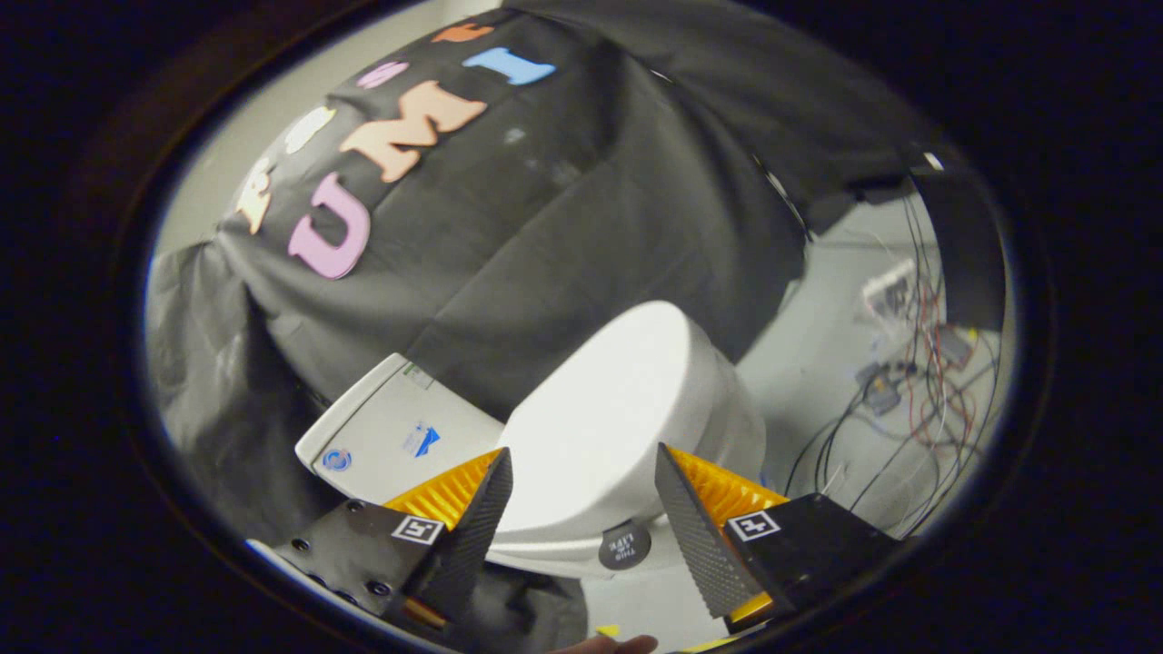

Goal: Open the toilet lid.

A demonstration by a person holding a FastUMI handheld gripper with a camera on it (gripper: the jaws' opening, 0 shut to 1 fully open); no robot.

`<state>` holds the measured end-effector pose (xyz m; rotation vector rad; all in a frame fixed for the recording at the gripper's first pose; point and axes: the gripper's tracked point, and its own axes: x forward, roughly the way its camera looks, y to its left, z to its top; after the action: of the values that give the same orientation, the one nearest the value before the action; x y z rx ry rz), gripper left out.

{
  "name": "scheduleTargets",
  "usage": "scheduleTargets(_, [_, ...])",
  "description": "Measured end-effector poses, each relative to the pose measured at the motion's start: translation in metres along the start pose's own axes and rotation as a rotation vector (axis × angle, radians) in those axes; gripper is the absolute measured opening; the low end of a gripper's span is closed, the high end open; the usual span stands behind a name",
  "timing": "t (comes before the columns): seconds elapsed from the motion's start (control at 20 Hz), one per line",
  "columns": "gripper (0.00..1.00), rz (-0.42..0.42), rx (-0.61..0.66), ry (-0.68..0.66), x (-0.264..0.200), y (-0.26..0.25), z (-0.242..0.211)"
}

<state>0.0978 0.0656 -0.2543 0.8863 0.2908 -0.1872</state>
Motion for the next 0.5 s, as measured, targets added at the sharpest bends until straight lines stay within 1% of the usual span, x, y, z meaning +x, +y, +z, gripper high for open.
scheduleTargets(0.15, [0.97, -0.139, 0.183, 0.124, 0.008, -0.043, -0.046])
scheduleTargets(0.2, [0.95, -0.147, 0.232, 0.154, 0.007, -0.046, -0.057])
scheduleTargets(0.25, [0.93, -0.132, 0.275, 0.164, 0.008, -0.041, -0.062])
scheduleTargets(0.3, [0.93, -0.106, 0.303, 0.170, 0.012, -0.033, -0.066])
scheduleTargets(0.35, [0.93, -0.088, 0.312, 0.182, 0.016, -0.029, -0.070])
scheduleTargets(0.45, [0.69, -0.077, 0.310, 0.230, 0.022, -0.026, -0.086])
scheduleTargets(0.5, [0.57, -0.065, 0.352, 0.207, 0.032, -0.023, -0.084])
